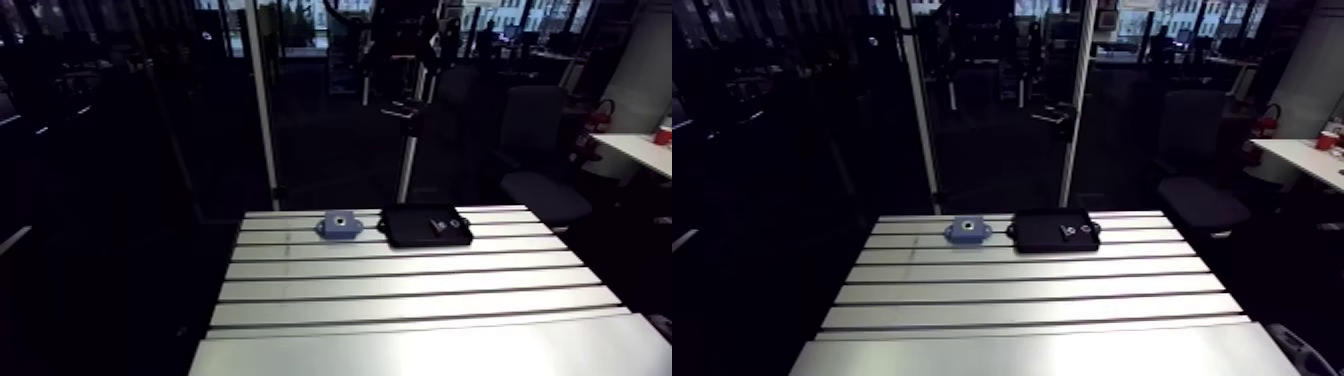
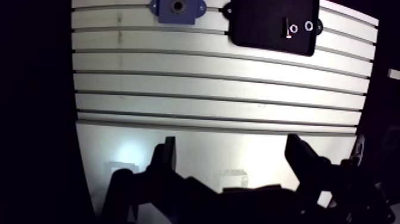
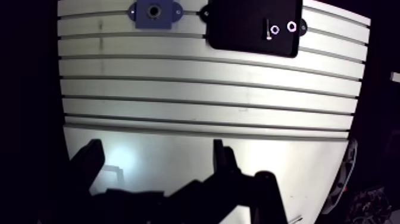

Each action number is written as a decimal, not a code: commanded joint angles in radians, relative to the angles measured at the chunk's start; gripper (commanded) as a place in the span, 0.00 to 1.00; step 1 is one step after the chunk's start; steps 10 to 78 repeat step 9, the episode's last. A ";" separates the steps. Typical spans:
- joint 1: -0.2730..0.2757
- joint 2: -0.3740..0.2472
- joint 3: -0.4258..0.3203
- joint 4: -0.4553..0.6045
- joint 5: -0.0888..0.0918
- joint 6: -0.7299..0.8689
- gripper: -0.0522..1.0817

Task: Pick up the bearing and press it into the housing until flush.

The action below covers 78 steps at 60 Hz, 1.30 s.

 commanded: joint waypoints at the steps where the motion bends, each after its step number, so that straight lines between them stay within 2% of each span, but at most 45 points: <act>1: 0.001 0.005 0.000 0.000 0.000 0.005 0.05; 78: 0.001 0.006 0.000 0.000 0.002 0.008 0.05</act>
